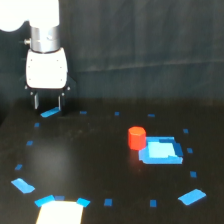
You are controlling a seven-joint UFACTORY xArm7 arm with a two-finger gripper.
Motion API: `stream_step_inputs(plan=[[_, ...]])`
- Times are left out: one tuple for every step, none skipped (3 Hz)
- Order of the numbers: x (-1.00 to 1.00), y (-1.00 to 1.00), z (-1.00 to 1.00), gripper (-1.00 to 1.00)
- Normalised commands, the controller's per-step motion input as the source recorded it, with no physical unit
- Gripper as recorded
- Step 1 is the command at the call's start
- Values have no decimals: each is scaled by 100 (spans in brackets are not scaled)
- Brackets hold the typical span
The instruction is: Pick up the red object from the table
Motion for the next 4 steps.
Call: stream_step_inputs(plan=[[100, -100, -42, 100], [100, -29, -25, 95], [100, -2, -99, 95], [100, -46, -49, 83]])
